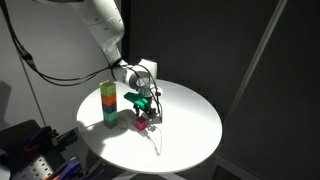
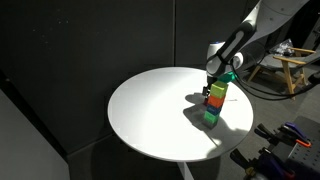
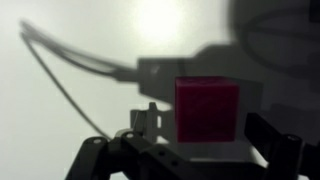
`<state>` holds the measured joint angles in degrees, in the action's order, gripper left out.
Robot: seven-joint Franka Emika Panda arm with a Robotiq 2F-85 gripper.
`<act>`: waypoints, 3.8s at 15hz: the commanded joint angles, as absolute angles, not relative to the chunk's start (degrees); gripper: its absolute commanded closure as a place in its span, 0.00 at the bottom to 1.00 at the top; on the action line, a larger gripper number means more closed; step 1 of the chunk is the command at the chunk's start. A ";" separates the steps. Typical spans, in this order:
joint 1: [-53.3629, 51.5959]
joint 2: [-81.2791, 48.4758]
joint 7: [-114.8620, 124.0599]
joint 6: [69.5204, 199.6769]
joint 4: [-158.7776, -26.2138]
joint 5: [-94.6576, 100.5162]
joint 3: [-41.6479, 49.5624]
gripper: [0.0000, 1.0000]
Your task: Put the maroon toy block on top of the stacked toy blocks
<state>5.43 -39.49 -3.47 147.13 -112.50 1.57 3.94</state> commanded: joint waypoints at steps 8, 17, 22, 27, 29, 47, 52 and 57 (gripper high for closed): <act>5.21 -41.52 -2.68 147.75 -110.78 1.71 4.04 0.00; 5.17 -41.82 -2.59 147.35 -110.48 1.70 4.06 0.26; 4.51 -41.09 -1.97 145.46 -110.31 1.99 4.41 0.66; 3.80 -39.94 -1.74 143.30 -109.94 2.43 4.83 0.72; 3.55 -39.46 -1.77 142.45 -109.79 2.62 5.03 0.72; 0.72 -27.99 0.77 129.17 -110.83 7.11 6.58 0.72; 0.17 -24.38 1.25 127.37 -111.58 7.21 6.06 0.72; -0.26 -20.83 1.66 126.31 -112.61 7.06 5.44 0.72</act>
<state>-0.15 -24.60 -0.19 127.60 -110.43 5.55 6.02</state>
